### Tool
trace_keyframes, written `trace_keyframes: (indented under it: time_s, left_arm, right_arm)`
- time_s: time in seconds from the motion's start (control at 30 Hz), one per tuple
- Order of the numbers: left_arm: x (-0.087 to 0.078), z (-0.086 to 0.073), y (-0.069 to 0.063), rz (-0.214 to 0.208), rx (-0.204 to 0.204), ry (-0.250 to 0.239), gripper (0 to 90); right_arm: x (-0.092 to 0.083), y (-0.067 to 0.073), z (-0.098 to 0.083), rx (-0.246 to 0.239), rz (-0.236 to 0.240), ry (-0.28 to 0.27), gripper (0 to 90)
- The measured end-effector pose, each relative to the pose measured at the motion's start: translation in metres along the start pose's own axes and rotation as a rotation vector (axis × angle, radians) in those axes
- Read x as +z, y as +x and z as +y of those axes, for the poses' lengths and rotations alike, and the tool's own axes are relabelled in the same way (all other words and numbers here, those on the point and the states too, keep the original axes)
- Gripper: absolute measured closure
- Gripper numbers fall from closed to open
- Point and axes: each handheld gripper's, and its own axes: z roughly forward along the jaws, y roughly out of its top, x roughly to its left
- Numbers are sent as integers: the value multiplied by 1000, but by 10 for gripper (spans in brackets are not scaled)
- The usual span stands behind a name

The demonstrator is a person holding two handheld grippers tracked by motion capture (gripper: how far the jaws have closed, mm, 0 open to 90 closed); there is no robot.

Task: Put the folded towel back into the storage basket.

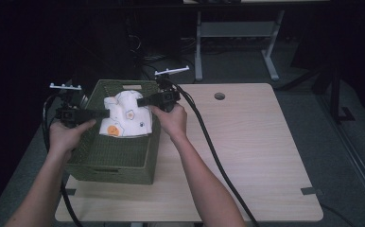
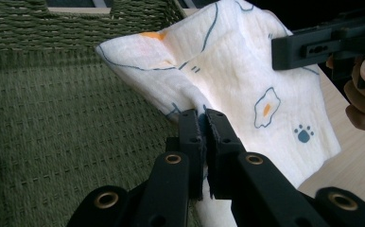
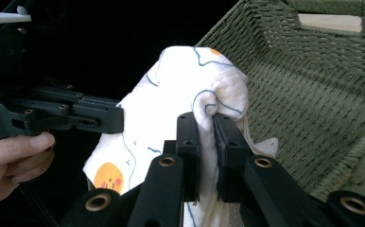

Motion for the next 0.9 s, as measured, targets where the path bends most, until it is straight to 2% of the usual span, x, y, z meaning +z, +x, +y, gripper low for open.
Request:
trace_keyframes:
  time_s: [0.4,0.77,0.83,0.87,0.9]
  left_arm:
    - [-3,-8,14,32,-4,16,865]
    - [0,-16,22,56,-6,35,866]
    - [0,-15,23,70,9,43,866]
    - [1,-15,24,87,17,46,865]
    - [3,-15,25,124,29,55,859]
  right_arm:
    - [21,1,-7,17,1,6,816]
    - [32,1,-12,22,3,13,808]
    - [34,0,-14,27,2,14,794]
    - [35,0,-14,27,-3,16,758]
    - [36,-1,-14,26,-12,18,693]
